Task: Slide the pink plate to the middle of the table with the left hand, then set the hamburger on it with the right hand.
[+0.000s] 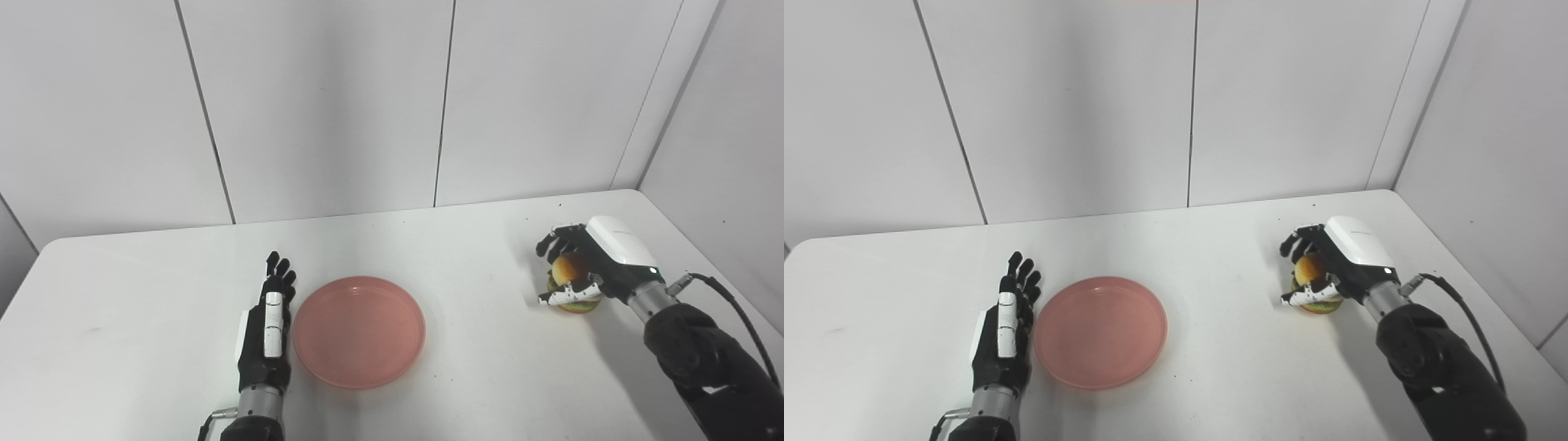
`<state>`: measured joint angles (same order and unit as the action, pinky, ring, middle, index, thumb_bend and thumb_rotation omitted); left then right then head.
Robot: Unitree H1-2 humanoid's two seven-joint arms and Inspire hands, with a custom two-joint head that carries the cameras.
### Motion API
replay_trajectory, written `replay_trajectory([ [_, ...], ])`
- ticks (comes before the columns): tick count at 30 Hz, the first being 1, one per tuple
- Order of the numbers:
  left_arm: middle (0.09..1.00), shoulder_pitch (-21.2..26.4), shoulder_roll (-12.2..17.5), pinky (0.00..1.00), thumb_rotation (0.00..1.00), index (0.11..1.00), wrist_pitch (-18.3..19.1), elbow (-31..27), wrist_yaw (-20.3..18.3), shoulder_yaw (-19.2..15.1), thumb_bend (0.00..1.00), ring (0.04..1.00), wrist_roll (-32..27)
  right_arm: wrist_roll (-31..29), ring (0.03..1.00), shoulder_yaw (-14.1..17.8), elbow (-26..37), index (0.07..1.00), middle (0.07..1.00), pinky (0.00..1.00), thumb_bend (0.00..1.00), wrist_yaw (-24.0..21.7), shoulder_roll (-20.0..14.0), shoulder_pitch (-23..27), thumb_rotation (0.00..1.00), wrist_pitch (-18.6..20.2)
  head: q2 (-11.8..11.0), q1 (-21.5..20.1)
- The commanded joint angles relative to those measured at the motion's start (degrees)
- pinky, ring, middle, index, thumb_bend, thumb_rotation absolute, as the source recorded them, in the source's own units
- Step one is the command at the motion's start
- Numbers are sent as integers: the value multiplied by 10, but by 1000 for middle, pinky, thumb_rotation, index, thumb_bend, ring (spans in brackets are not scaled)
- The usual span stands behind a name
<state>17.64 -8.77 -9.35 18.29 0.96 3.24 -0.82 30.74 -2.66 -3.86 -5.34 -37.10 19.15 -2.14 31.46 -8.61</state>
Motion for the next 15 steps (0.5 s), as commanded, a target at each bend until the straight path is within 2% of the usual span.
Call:
replay_trajectory([
  [1, 996, -24, 1, 1000, 1000, 998, -7, 22, -3, 3, 722, 987, 3, 3, 426, 3, 32, 519, 486, 433, 516, 6, -5, 28, 0, -18, 1, 1],
  [3, 997, -24, 0, 1000, 1000, 997, -3, 21, -3, 4, 728, 988, 3, 4, 426, 1, 47, 520, 486, 436, 516, 1, -2, 30, 0, -15, 0, 4],
  [9, 993, -22, -5, 1000, 1000, 994, -2, 22, 4, 7, 732, 987, 6, -18, 440, -7, 66, 512, 487, 457, 517, -11, 12, 47, 0, -41, 2, 19],
  [15, 992, -22, -13, 1000, 1000, 986, -10, 26, 11, 11, 716, 983, 13, -21, 435, -48, 121, 514, 486, 441, 515, -69, 41, 78, 0, -30, 1, 60],
])
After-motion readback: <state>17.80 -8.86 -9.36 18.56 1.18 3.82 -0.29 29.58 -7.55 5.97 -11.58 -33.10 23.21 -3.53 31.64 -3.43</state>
